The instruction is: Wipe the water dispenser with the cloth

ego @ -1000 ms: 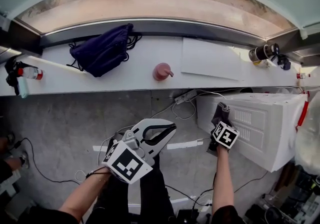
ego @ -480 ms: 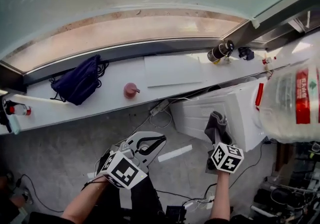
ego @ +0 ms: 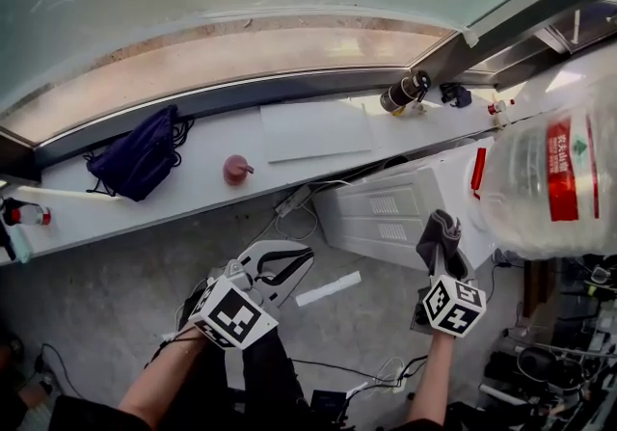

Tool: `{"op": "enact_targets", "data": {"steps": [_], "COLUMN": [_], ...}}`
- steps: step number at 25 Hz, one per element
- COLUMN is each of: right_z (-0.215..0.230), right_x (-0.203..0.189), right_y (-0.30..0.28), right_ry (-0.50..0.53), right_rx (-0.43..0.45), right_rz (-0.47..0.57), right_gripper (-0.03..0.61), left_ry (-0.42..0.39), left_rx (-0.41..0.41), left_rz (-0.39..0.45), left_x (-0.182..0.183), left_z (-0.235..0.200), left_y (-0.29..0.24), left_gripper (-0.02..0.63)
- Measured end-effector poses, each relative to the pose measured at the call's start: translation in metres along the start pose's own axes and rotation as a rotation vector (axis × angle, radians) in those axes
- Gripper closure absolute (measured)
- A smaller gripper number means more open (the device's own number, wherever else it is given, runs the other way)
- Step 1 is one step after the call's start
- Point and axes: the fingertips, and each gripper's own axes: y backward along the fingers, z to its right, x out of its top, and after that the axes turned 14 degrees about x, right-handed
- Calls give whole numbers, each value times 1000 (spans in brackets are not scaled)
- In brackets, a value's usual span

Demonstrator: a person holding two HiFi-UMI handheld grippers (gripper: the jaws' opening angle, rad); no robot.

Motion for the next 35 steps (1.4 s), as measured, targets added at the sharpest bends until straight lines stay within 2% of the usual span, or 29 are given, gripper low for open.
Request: {"op": "enact_targets", "data": {"steps": [9,16,20,26,35], "right_z": [7,4,-2,-14,-27], "right_x": [-70,-138,-175,-228,-301], "right_y": [-64,-135,-179,-238,-308], "right_ry": [-59,-175,-161,-106,-106], "right_rx": [-57,-36,-32,-32,-49], "right_rz": [-38,-106,-161,-269,-471], "right_gripper": [474,474,474,476,476], "left_ry": [35,82,117,85,106], "left_rx": [15,44,63,87,110], "left_rz": [-25,-58,-72,-107,-155], "left_x": [-27,-55,-70,-95,-125], "left_z": [5,4,0,-4,-8], "left_y": [-17,-34,-47,-67,-76], "left_gripper": [594,594,594,594,594]}}
